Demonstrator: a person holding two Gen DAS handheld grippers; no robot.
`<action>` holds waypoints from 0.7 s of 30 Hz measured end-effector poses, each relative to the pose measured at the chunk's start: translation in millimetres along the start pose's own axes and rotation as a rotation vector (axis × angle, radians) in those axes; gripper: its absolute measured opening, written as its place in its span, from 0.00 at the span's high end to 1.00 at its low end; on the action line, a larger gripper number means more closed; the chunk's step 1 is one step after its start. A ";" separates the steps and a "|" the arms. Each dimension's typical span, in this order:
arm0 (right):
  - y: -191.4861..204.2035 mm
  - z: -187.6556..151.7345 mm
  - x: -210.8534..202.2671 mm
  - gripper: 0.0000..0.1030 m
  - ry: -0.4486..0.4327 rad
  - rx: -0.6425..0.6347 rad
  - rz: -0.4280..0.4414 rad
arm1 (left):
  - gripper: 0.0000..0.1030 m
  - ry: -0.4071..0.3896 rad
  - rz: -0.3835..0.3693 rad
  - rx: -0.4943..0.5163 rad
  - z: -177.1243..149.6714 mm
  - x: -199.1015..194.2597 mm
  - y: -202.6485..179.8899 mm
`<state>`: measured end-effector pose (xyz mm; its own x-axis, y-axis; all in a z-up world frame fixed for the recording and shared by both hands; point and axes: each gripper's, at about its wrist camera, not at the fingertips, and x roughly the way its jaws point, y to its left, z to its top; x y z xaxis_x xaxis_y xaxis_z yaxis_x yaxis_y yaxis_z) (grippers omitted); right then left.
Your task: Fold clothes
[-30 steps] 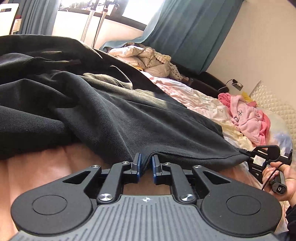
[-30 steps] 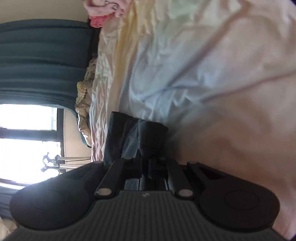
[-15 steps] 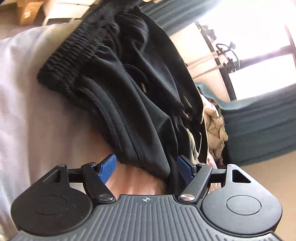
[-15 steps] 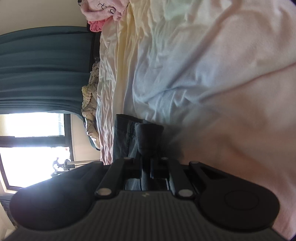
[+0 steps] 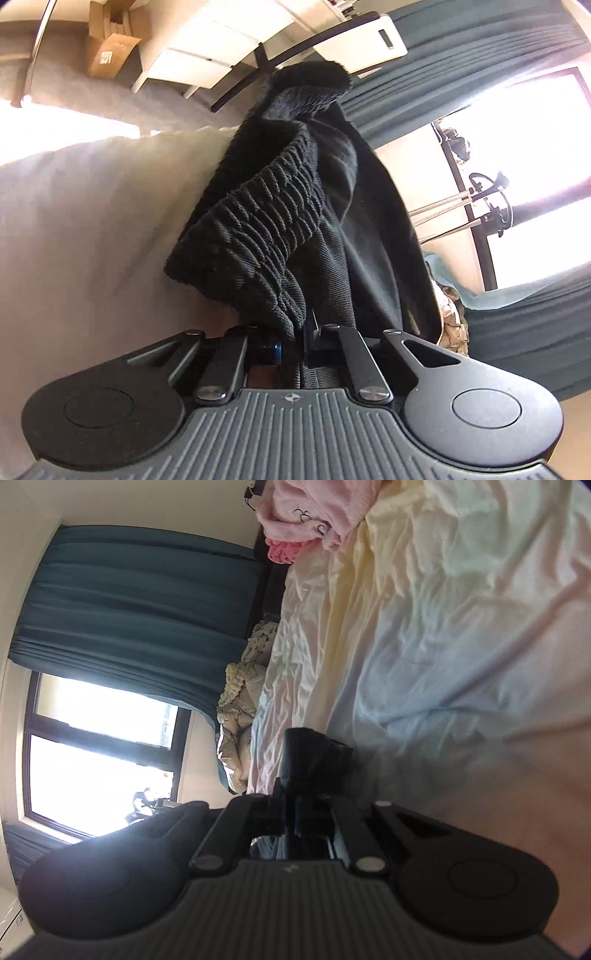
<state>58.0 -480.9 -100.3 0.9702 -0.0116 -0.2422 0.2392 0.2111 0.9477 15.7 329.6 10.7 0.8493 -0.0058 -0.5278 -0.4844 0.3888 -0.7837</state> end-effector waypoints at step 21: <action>-8.3 20.4 -31.9 0.95 -0.034 0.038 0.028 | 0.91 -0.075 0.109 -0.043 55.1 -56.7 66.9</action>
<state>25.8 -502.2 -96.2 0.9772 -0.0391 -0.2089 0.2125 0.1747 0.9614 -53.4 406.8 6.3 0.8038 0.1036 -0.5859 -0.5817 0.3433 -0.7374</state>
